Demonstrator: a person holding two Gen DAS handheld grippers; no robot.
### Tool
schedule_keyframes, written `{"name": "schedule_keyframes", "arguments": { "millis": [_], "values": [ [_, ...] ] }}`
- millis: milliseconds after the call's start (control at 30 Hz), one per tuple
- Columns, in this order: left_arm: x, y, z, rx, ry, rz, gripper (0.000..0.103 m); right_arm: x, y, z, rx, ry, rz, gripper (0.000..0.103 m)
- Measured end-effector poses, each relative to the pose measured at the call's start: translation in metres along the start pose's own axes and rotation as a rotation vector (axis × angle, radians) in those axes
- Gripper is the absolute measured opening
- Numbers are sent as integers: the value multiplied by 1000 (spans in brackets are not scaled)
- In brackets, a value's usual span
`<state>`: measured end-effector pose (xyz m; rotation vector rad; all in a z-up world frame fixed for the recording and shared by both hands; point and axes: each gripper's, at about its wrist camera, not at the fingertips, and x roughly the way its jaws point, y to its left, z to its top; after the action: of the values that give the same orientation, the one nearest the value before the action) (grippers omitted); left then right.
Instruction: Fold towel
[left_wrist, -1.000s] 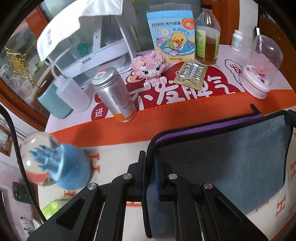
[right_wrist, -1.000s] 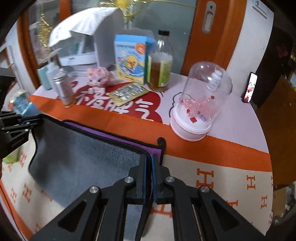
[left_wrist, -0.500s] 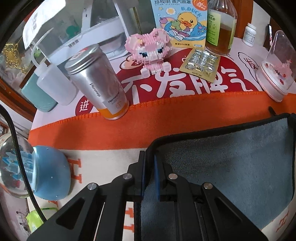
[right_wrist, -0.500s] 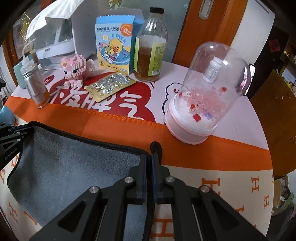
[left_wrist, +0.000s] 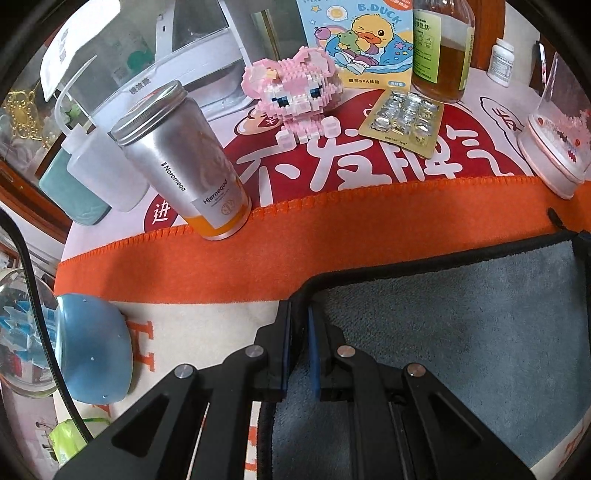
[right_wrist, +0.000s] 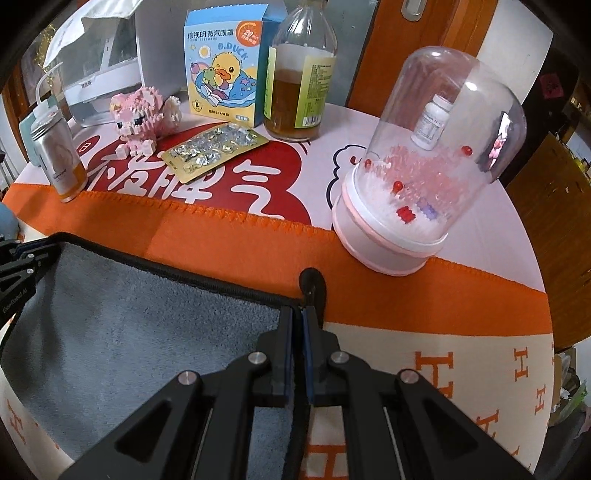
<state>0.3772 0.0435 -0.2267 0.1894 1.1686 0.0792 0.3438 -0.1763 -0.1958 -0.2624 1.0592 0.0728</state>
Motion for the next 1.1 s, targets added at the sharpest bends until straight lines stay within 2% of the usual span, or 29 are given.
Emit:
{"name": "schedule_keyframes", "arguments": {
  "millis": [200, 333, 400, 467, 533, 767, 1100],
  "values": [
    [0, -2, -2, 3, -16, 17, 11, 2, 4, 0, -25, 1, -18, 6],
    [-2, 0, -2, 1, -24, 46, 34, -2, 7, 1, -26, -5, -28, 10],
    [-3, 3, -1, -7, -20, 47, 45, -7, 6, 2, -16, -14, -22, 17],
    [-7, 6, -1, -12, -29, 53, 67, -11, 6, 2, -4, -20, -15, 30],
    [-12, 6, -1, -8, -48, 65, 73, -16, 6, 2, 3, -30, -13, 34],
    [-31, -2, -7, 46, -81, 103, 76, -31, 11, -4, 4, -43, 5, 35],
    [-78, 0, -26, 23, -117, 84, 85, -66, 14, -21, 13, -65, 37, 35]
  ]
}}
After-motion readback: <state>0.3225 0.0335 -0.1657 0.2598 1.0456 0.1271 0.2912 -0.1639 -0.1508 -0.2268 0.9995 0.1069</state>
